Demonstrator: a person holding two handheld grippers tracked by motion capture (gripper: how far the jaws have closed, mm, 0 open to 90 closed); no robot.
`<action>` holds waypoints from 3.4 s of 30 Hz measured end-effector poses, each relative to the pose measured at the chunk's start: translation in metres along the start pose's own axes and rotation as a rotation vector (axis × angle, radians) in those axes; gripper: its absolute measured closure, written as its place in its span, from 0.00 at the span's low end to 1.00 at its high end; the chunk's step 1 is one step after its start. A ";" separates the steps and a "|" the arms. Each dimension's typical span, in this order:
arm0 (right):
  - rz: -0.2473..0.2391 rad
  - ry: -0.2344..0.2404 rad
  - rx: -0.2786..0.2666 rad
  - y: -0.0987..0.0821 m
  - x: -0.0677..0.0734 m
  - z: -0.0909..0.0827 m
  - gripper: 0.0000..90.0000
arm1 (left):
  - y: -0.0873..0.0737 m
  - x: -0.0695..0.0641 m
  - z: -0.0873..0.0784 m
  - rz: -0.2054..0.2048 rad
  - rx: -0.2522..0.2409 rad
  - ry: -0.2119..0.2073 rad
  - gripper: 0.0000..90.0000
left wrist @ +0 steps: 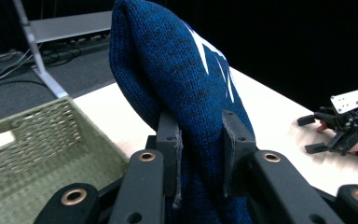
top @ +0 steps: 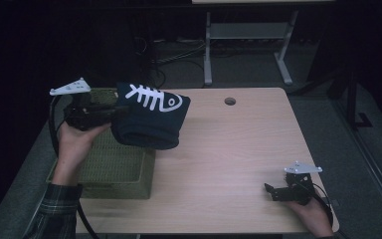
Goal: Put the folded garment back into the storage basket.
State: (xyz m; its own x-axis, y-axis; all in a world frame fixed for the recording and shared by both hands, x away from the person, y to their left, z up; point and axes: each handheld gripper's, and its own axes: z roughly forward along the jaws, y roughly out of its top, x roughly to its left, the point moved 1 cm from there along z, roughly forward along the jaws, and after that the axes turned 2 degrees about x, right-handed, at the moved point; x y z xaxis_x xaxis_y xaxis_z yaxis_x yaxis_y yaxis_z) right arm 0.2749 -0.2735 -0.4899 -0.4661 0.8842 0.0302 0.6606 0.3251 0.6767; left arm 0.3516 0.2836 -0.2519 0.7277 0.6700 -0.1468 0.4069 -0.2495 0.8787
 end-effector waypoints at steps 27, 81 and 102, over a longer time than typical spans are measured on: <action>0.001 -0.002 -0.001 0.000 0.000 0.000 0.02 | -0.029 0.041 -0.068 -0.075 -0.021 0.130 0.81; 0.003 -0.004 -0.001 0.000 0.000 0.001 0.02 | -0.105 0.081 -0.021 -0.233 0.174 0.124 0.81; 0.003 -0.004 -0.001 0.000 0.000 0.001 0.02 | -0.114 0.108 0.004 -0.220 0.325 0.328 0.78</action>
State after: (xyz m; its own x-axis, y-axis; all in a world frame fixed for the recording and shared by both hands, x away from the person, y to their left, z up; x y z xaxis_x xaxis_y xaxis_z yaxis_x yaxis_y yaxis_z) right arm 0.2756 -0.2733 -0.4902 -0.4619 0.8864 0.0294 0.6616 0.3223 0.6770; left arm 0.3862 0.3820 -0.3699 0.4156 0.9021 -0.1163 0.7192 -0.2476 0.6492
